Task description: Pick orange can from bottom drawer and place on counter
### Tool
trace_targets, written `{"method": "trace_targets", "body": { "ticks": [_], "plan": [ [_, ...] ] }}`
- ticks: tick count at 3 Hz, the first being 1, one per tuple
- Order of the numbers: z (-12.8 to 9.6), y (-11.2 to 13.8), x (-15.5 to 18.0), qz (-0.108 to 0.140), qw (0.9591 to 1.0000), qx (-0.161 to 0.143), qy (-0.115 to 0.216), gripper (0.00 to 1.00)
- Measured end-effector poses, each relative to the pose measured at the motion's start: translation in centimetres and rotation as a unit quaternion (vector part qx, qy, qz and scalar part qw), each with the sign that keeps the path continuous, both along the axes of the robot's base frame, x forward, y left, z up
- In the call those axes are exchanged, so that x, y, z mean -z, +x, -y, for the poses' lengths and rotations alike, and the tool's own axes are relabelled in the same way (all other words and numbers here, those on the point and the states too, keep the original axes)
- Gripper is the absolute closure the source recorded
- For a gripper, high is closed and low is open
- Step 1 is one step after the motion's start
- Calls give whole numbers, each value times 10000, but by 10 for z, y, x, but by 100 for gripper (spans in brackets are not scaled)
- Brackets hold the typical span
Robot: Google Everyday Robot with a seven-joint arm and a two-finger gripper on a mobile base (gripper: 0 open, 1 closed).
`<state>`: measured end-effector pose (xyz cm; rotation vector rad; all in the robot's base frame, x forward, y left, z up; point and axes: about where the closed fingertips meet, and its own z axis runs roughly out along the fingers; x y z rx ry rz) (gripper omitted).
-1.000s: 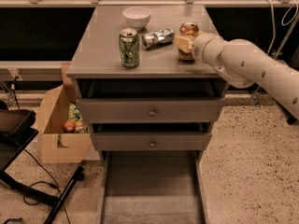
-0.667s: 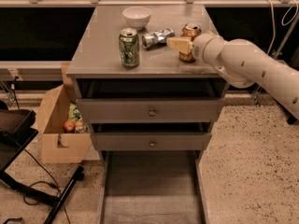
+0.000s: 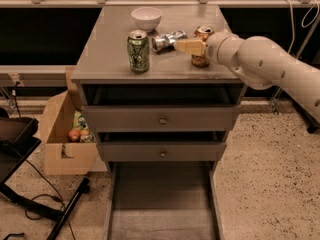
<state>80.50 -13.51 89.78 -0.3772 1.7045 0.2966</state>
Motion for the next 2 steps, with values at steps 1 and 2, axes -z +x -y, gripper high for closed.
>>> {"method": "trace_targets", "body": {
  "ticks": [1,2],
  "plan": [
    [45,-12,-48,248,9993,67,-262,0],
    [140,-37,-122,619,9960,230,-595,0]
  ]
}}
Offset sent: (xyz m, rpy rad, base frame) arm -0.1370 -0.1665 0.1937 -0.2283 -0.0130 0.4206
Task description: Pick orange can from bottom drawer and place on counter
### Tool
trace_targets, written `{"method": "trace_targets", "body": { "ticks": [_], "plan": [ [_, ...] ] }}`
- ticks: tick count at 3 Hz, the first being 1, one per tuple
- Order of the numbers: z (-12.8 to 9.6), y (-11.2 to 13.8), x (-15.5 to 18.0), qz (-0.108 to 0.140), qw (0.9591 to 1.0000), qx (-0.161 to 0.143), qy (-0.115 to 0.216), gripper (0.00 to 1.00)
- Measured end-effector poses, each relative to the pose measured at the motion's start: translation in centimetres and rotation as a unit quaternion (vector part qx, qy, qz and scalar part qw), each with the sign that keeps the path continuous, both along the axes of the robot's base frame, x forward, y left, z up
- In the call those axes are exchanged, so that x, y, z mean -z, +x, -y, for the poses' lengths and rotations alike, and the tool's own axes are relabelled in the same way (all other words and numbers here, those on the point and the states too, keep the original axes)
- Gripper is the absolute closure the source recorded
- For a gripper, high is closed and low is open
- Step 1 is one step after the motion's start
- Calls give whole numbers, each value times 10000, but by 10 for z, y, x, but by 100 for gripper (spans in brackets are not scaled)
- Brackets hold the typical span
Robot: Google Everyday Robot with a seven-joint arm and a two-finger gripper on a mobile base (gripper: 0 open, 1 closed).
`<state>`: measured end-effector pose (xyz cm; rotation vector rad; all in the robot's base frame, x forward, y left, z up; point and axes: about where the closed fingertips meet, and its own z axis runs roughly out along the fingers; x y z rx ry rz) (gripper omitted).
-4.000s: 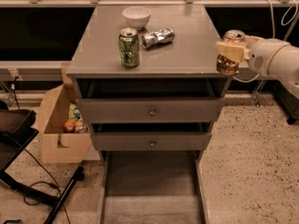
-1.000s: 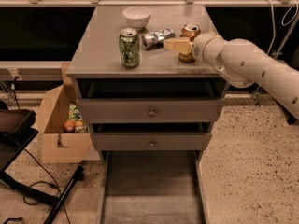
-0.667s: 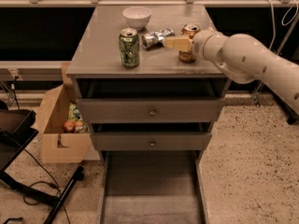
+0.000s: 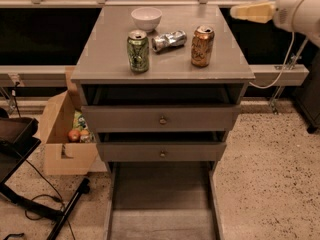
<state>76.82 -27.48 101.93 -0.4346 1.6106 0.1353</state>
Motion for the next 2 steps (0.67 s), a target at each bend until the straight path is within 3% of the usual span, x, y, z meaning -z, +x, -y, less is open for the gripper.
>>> {"method": "trace_targets", "body": {
  "ticks": [1,2],
  "plan": [
    [55,-32,-40,-113,9993,40,-348,0],
    [41,-74,-60,-404,9956,-389,-752,0]
  ]
}}
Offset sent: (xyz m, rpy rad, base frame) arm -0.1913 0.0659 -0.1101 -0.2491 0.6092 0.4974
